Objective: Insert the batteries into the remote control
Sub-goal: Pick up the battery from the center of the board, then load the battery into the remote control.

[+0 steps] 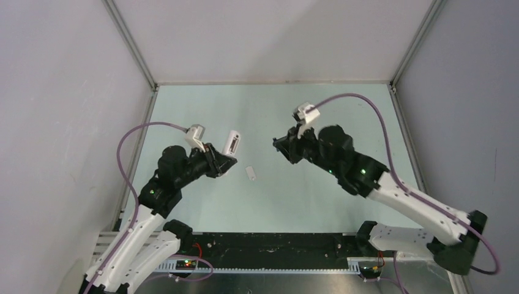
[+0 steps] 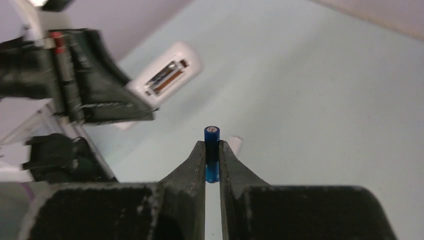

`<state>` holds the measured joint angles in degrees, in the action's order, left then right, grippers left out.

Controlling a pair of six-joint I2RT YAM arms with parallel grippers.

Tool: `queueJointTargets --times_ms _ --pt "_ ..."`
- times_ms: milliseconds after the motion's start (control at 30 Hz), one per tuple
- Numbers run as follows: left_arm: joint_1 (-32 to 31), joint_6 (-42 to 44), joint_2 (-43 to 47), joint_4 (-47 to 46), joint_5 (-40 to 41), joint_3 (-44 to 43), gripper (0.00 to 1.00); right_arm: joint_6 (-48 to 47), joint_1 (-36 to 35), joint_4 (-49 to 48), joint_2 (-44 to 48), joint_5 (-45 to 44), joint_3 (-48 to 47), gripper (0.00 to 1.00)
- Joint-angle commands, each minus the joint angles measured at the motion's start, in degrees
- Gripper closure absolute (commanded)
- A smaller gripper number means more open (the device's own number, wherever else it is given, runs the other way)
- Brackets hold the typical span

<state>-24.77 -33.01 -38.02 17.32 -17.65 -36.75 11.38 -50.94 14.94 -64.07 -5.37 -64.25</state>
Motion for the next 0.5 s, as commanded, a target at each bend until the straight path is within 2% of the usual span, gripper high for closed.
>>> queueJointTargets --times_ms 0,133,467 --pt "0.50 -0.85 2.15 -2.58 0.22 -5.38 1.00 -4.68 -4.90 -12.44 7.92 -3.02 4.84 0.89" --pt "0.51 -1.51 2.38 -2.63 -0.94 -7.82 1.00 -6.04 -7.48 -18.12 12.09 -2.41 6.44 0.89" --pt "0.51 -2.65 2.62 -2.63 -1.54 -11.20 1.00 -9.07 -9.90 -23.28 16.32 -0.62 7.97 0.88"
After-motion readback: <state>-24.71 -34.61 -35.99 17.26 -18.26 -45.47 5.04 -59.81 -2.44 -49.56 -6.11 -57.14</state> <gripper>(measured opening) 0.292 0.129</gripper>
